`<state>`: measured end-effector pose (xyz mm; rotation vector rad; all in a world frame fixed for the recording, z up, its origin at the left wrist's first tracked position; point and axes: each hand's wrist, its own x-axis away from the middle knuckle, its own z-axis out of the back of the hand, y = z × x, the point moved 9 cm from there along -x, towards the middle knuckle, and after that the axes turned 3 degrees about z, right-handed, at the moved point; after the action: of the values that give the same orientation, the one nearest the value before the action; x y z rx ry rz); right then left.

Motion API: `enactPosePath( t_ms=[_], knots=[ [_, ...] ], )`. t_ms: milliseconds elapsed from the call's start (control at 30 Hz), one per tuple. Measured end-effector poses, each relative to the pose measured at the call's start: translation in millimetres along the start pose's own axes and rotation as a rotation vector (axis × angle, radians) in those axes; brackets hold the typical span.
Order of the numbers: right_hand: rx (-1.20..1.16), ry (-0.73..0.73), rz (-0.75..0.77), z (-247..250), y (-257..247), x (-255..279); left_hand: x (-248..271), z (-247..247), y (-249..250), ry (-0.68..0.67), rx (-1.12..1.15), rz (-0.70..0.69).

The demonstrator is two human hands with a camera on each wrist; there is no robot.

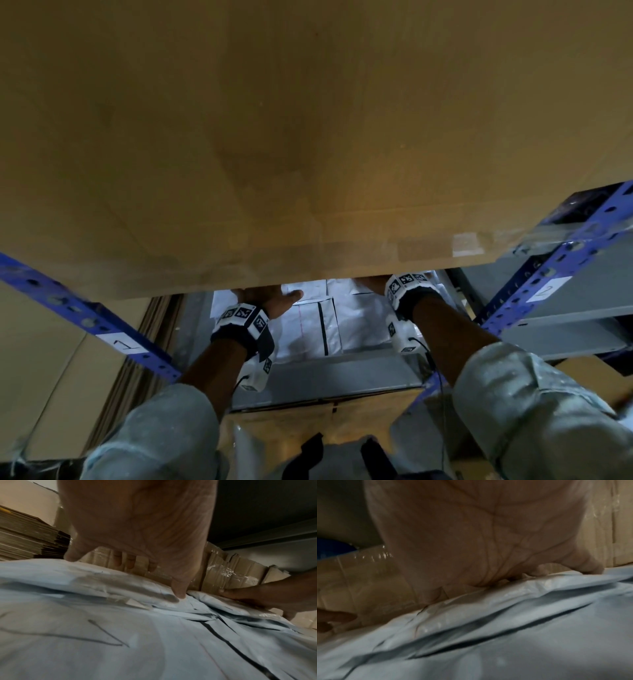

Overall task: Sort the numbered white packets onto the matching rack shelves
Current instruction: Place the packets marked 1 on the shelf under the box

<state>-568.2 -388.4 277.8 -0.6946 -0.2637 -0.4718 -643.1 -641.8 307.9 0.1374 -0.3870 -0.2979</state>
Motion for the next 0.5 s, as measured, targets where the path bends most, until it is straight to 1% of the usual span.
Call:
enactPosePath(
  t_ms=[67,133,233,267,367,500],
  knots=[
    [-0.019,0.071,0.010,16,-3,9,1,6,-7,0.015,0.040,0.039],
    [-0.041,0.113,-0.009,23,1,10,-4,3,-22,0.011,0.022,0.130],
    [-0.077,0.032,-0.043,12,7,6,-10,-10,-38,-0.037,0.018,0.209],
    [-0.093,-0.010,-0.064,4,13,0,-8,-11,-41,-0.029,0.038,0.220],
    [-0.114,-0.014,-0.083,-10,31,-22,-9,-18,-44,0.017,0.096,0.219],
    [-0.041,0.009,-0.052,-4,14,-10,-8,-19,-40,0.041,0.141,0.203]
  ],
)
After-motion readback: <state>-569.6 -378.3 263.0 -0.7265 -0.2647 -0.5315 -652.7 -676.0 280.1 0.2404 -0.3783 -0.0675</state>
